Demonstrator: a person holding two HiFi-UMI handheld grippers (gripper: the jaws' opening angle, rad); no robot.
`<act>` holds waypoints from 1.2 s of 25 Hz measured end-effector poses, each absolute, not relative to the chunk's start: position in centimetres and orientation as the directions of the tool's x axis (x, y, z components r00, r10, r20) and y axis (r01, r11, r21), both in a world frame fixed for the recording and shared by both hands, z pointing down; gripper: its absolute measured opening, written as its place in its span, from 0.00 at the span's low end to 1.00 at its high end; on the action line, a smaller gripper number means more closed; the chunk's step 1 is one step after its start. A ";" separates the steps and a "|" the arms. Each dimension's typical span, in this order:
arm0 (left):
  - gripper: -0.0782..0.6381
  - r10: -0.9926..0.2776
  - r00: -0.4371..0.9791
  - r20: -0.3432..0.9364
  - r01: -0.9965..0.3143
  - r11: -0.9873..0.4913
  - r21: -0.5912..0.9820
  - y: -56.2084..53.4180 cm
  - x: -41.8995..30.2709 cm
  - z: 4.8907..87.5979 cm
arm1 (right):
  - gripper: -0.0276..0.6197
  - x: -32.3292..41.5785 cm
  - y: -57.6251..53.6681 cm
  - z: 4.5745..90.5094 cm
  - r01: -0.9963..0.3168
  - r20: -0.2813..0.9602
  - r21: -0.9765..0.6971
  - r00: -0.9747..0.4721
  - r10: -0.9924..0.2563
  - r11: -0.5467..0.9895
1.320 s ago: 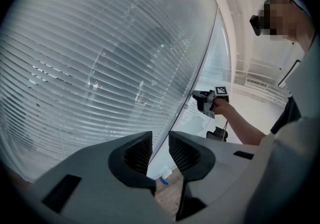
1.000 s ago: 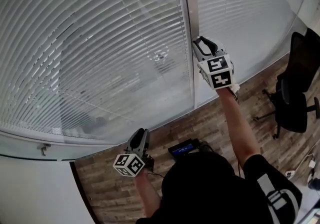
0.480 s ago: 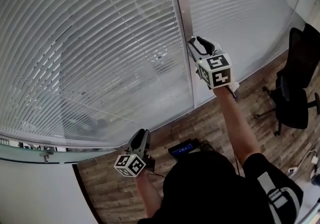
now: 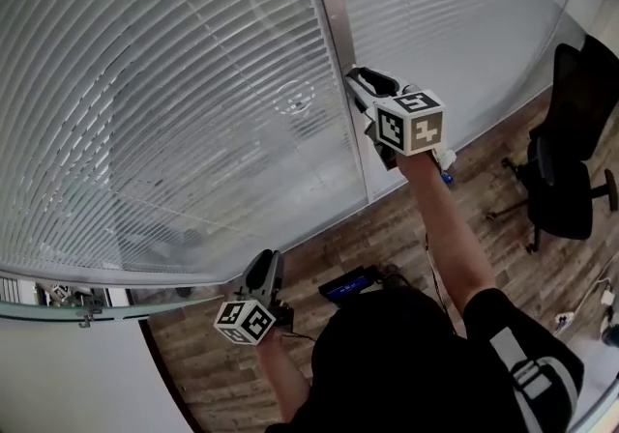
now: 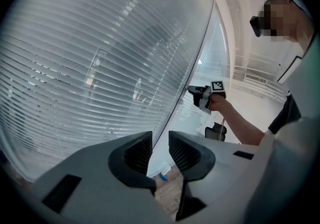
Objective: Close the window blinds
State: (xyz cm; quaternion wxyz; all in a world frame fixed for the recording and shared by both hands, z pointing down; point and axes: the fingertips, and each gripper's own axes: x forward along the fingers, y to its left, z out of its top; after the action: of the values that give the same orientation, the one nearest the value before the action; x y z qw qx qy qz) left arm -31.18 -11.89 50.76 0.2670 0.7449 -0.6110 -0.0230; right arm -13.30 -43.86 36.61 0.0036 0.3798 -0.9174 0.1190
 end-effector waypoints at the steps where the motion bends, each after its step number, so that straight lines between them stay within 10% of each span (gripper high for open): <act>1: 0.27 -0.920 0.247 0.304 -0.900 -0.102 0.423 -11.9 -31.1 50.5 | 0.24 -12.9 -43.9 37.0 -0.690 0.091 -0.240 -0.717 -0.691 0.683; 12: 0.27 -0.917 0.220 0.333 -0.930 -0.095 0.354 -13.4 -25.9 47.6 | 0.24 -9.1 -36.1 43.8 -0.466 0.050 -0.492 -0.858 -0.510 0.736; 30: 0.26 -0.897 0.400 0.191 -0.843 -0.277 0.462 -8.4 -17.0 48.5 | 0.24 7.0 -12.1 58.6 -0.607 0.345 -0.568 -0.789 -0.509 0.556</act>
State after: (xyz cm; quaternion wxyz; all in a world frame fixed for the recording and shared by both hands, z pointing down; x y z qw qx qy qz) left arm -17.00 -8.39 48.53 0.2531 0.7974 -0.5453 -0.0533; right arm 7.00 -12.06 58.64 0.0703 0.3171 -0.8792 0.3485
